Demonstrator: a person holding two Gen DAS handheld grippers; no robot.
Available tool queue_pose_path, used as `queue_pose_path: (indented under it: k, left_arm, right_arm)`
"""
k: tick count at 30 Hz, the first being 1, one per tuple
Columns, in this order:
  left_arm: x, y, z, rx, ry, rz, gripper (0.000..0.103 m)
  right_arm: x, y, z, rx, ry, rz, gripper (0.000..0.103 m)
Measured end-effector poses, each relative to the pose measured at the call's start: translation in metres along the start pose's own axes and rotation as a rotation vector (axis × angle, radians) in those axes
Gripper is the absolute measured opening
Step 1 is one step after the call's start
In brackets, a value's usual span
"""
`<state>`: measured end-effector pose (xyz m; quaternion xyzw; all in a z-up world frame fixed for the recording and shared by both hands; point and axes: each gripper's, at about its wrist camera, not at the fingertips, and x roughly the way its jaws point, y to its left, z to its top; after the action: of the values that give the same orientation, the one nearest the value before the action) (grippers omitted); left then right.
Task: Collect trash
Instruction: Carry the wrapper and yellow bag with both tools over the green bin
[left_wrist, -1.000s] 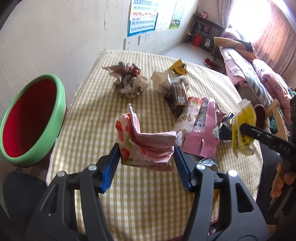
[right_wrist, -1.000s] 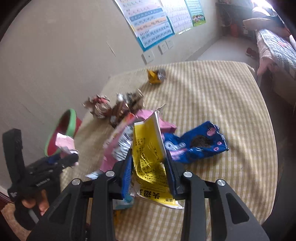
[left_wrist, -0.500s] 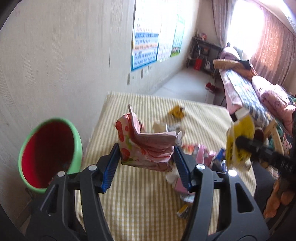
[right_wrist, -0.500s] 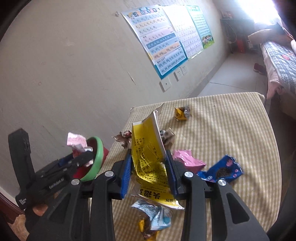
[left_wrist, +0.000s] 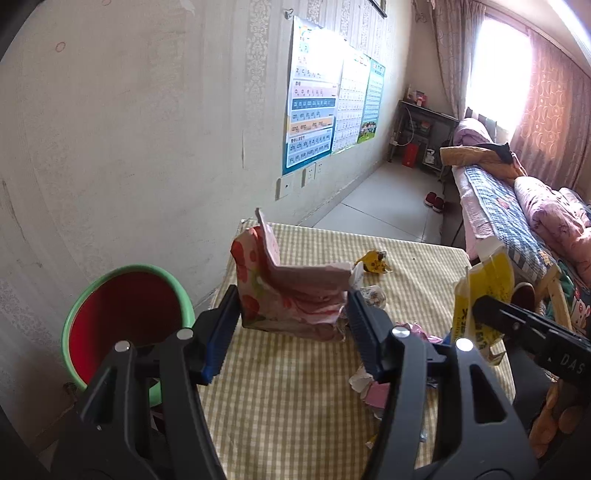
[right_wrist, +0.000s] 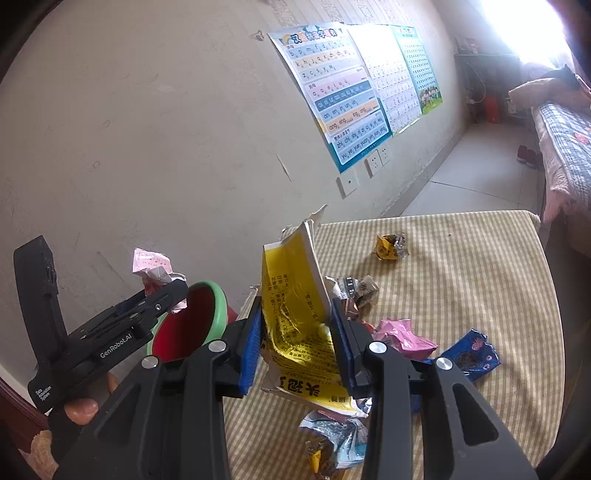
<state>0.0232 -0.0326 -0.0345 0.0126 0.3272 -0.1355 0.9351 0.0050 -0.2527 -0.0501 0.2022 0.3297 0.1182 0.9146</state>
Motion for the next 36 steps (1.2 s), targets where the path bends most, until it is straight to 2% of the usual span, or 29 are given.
queue_pose_path:
  k: [16, 36]
  left_arm:
    - [-0.004, 0.044, -0.009, -0.045, -0.016, 0.089, 0.056]
    - [-0.008, 0.114, -0.018, -0.126, 0.001, 0.196, 0.056]
  right_arm:
    - [0.033, 0.046, -0.003, -0.091, 0.066, 0.042, 0.035]
    - [0.077, 0.107, -0.006, -0.191, 0.136, 0.117, 0.036]
